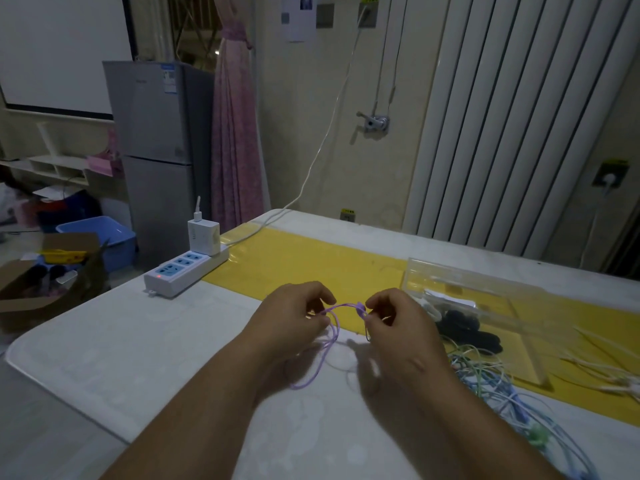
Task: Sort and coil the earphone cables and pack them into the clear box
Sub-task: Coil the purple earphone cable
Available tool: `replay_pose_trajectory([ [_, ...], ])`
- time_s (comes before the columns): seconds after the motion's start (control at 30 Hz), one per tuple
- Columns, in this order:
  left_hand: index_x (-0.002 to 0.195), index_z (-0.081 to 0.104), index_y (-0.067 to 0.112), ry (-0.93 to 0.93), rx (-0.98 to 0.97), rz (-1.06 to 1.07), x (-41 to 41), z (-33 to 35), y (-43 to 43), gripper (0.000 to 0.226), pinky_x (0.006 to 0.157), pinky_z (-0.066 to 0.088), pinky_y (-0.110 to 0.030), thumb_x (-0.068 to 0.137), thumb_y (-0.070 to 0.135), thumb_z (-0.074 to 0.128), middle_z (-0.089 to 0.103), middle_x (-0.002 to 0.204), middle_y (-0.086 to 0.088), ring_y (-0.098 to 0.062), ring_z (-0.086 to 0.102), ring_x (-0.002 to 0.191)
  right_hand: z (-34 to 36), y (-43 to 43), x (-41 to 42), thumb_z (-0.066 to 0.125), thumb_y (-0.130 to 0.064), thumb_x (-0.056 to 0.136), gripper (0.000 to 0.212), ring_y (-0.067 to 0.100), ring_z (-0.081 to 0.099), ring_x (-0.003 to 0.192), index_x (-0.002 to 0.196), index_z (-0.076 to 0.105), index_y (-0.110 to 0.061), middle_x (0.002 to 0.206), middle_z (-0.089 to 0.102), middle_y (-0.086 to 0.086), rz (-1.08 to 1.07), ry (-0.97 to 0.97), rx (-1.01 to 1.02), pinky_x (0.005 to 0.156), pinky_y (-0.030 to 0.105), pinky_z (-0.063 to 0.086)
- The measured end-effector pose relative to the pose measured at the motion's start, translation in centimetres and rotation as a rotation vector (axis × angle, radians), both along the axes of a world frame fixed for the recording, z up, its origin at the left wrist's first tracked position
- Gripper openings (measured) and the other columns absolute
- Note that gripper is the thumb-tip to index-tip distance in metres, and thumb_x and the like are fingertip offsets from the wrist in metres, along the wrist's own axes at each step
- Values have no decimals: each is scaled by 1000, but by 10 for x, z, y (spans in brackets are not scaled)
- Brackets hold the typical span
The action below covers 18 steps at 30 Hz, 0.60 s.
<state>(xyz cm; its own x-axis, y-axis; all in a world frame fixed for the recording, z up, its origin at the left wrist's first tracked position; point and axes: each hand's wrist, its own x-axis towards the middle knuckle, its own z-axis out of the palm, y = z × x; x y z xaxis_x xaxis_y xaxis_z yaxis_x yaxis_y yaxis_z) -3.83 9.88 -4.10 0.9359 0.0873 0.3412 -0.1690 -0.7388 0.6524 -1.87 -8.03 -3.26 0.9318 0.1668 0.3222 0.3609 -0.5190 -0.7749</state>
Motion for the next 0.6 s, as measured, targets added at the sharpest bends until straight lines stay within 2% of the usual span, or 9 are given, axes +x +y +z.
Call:
replay_pose_trajectory([
  [0.07, 83, 66, 31, -36, -7, 36, 1, -1, -1, 11, 68, 45, -26, 83, 20, 67, 64, 74, 14, -4, 57, 74, 4, 0, -2, 59, -12, 90, 16, 21, 67, 72, 85, 59, -28, 79, 66, -4, 20, 28, 152, 67, 39, 56],
  [0.13, 80, 67, 28, -101, -62, 76, 2, 0, -1, 10, 65, 43, -21, 84, 20, 69, 65, 73, 13, -1, 57, 72, 8, -1, -5, 57, -5, 91, 16, 20, 67, 68, 87, 60, -21, 79, 64, -5, 18, 52, 261, 61, 34, 59],
  [0.2, 78, 67, 26, -192, -137, 133, 1, 3, 0, 9, 64, 44, -19, 83, 20, 71, 66, 71, 12, -2, 58, 71, 10, -2, -7, 56, -2, 92, 17, 19, 65, 67, 86, 61, -18, 84, 63, 1, 3, 34, 310, 53, 31, 57],
  [0.27, 75, 67, 25, -246, -208, 173, 1, 5, 2, 11, 63, 45, -21, 82, 19, 71, 65, 66, 12, -4, 59, 66, 11, -2, -7, 53, 1, 91, 19, 20, 63, 66, 85, 61, -16, 85, 64, 4, -10, 20, 352, 51, 28, 56],
  [0.33, 73, 66, 24, -266, -269, 199, 1, 6, 3, 13, 63, 48, -28, 84, 18, 69, 63, 63, 10, -8, 60, 62, 11, -1, -7, 50, 2, 91, 21, 17, 65, 65, 85, 61, -15, 81, 65, 1, -18, 32, 347, 58, 35, 59],
  [0.43, 75, 63, 22, -339, -342, 257, 2, 6, 4, 13, 64, 50, -33, 86, 17, 66, 61, 62, 11, -15, 60, 65, 9, -1, -5, 51, -1, 88, 28, 16, 66, 73, 80, 62, -25, 82, 66, -7, -46, 4, 256, 68, 42, 57],
  [0.5, 76, 61, 22, -375, -373, 299, 2, 6, 5, 13, 64, 48, -31, 87, 16, 64, 60, 65, 10, -14, 58, 66, 9, -3, -5, 49, 2, 83, 32, 15, 62, 72, 75, 62, -26, 81, 65, -8, -70, -15, 200, 64, 33, 49],
  [0.6, 77, 60, 23, -375, -383, 316, 2, 7, 6, 14, 60, 41, -19, 89, 17, 62, 59, 67, 9, -4, 52, 64, 13, -3, -7, 47, 5, 82, 31, 0, 59, 59, 73, 63, -20, 74, 63, -5, -65, -14, 174, 53, 21, 38],
])
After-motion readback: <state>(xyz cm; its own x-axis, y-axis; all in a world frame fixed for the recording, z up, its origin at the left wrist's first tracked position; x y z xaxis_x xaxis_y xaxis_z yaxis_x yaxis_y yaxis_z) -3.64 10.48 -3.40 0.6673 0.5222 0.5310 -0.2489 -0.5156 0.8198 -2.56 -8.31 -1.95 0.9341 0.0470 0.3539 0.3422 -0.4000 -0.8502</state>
